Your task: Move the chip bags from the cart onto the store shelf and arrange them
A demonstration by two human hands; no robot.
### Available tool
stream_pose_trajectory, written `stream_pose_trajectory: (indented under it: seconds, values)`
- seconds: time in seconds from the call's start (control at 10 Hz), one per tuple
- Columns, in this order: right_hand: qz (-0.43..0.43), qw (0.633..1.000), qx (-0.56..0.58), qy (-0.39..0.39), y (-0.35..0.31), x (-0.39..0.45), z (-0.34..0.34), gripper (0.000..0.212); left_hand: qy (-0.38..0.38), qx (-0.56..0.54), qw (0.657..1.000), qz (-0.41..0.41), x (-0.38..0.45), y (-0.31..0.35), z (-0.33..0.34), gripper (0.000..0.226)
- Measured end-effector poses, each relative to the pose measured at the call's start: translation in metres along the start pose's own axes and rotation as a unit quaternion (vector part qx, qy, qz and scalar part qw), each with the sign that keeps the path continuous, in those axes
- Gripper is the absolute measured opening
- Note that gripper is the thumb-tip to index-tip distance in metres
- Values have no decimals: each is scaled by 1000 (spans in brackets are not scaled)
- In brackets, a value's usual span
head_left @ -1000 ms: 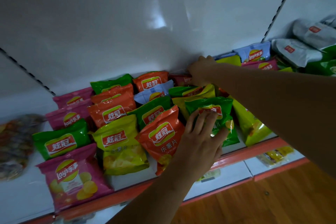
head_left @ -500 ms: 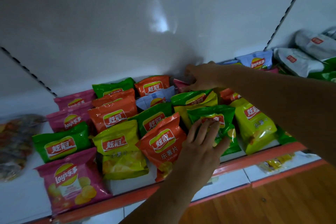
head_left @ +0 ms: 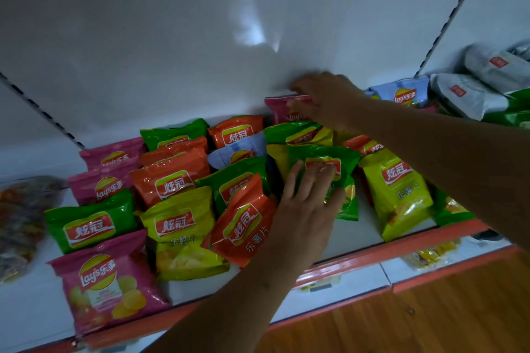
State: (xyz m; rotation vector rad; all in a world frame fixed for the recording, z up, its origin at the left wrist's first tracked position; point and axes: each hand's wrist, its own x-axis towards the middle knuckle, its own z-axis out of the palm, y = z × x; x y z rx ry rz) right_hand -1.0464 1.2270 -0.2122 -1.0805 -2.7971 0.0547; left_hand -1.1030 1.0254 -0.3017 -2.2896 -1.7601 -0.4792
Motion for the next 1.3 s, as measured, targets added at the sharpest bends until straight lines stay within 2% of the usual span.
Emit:
stream_pose_trajectory:
  seconds: [0.1, 0.2, 0.3, 0.4, 0.5, 0.6, 0.7, 0.8, 0.9, 1.0, 1.1, 1.2, 1.3]
  values:
    - [12, 996, 34, 78, 4, -22, -2, 62, -25, 14, 994, -102, 3, -1, -7, 74]
    - [10, 996, 15, 87, 12, -57, 1, 67, -59, 47, 990, -122, 1, 0, -6, 93]
    - [-11, 994, -7, 107, 33, -95, 2, 59, -57, 62, 989, -121, -6, 4, -7, 94]
    - [3, 996, 8, 92, 60, -131, -5, 57, -29, 45, 993, -108, -7, 18, -16, 92]
    - [-4, 999, -42, -12, 82, -161, -8, 77, -9, 33, 998, -52, -4, 44, -15, 86]
    - [-14, 978, -147, -148, 85, -180, 3, 111, -53, 41, 997, -49, 1, 65, -7, 84]
    - [-10, 972, -195, -131, 78, -187, 24, 126, -24, 42, 995, -93, 3, 63, -13, 76]
    - [41, 981, -188, -30, 66, -189, 42, 122, 21, 58, 983, -175, -17, 42, -31, 78]
    - [47, 982, -181, 6, 58, -186, 55, 118, -24, 97, 961, -258, -42, 19, -39, 104]
    - [16, 982, -185, -27, 58, -186, 53, 119, -98, 122, 956, -249, -49, 0, -32, 120]
    - [18, 984, -176, -36, 59, -195, 46, 112, -127, 131, 964, -196, -45, -19, -28, 121]
    - [50, 989, -138, -11, 54, -211, 35, 105, -123, 141, 973, -134, -43, -28, -35, 124]
    - [109, 990, -80, 36, 48, -229, 26, 101, -114, 124, 980, -110, -47, -21, -44, 128]
